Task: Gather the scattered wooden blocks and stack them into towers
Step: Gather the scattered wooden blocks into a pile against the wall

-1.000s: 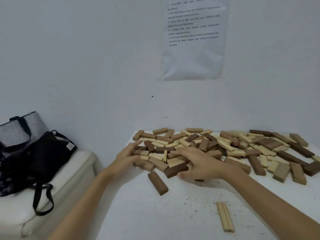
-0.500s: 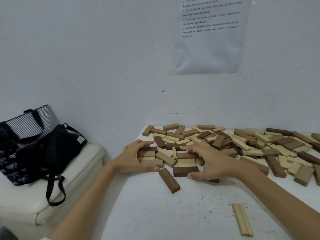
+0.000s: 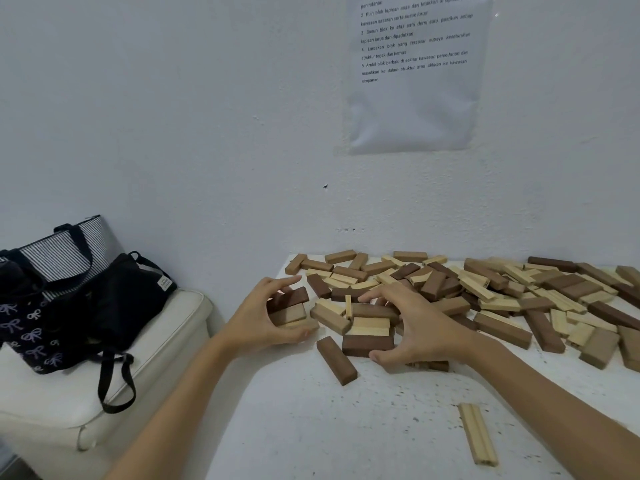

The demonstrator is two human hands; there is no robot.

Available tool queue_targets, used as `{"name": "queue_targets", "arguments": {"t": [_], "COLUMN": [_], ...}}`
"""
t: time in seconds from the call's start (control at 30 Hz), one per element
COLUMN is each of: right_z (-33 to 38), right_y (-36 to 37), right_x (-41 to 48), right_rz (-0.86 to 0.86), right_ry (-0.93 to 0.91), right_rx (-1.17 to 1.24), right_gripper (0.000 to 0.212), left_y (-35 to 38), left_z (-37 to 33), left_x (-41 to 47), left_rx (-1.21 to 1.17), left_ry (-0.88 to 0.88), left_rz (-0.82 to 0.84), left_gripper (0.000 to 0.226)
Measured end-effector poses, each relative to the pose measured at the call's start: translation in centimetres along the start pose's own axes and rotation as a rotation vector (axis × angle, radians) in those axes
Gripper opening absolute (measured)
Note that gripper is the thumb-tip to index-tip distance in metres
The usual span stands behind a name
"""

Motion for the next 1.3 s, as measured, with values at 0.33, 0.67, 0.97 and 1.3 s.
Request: {"name": "queue_targets", "arguments": {"t": [0.33, 0.67, 0.97, 1.3], "right_z": [-0.6, -0.1, 0.7, -3.6], "right_y": [-0.1, 0.3, -1.1, -9.0], "right_x": [-0.3, -0.6, -1.4, -2.4], "right_rz": [0.011, 0.033, -0.025, -0.358], "right_ry": [0.039, 0.020, 0.037, 0.178], "right_rx": [0.186, 0.443, 0.549, 0.268], "right_gripper": [0.070, 0.062, 0.058, 0.055], "left_y": [1.1, 1.9, 2.9, 8.7], "left_z": [-0.5, -0.8, -2.8, -9.6], "left_x": [-1.3, -2.1, -1.3, 7.0], "left_rx": [-0.009, -0.049, -0.115, -0.427], "left_ry": [0.045, 0.093, 0.109, 0.009], "left_rz": [0.043, -0.079, -0.147, -0.162], "left_gripper": [0.053, 0.055, 0.059, 0.054]}}
Point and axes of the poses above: each hand's wrist, its own x-axis towards the middle knuckle, its own y-axis out of the palm, z = x × y, the point moved 1 cm from there along x, towards the middle knuckle, and after that the axes turned 4 degrees about y, right-handed, at the moved point
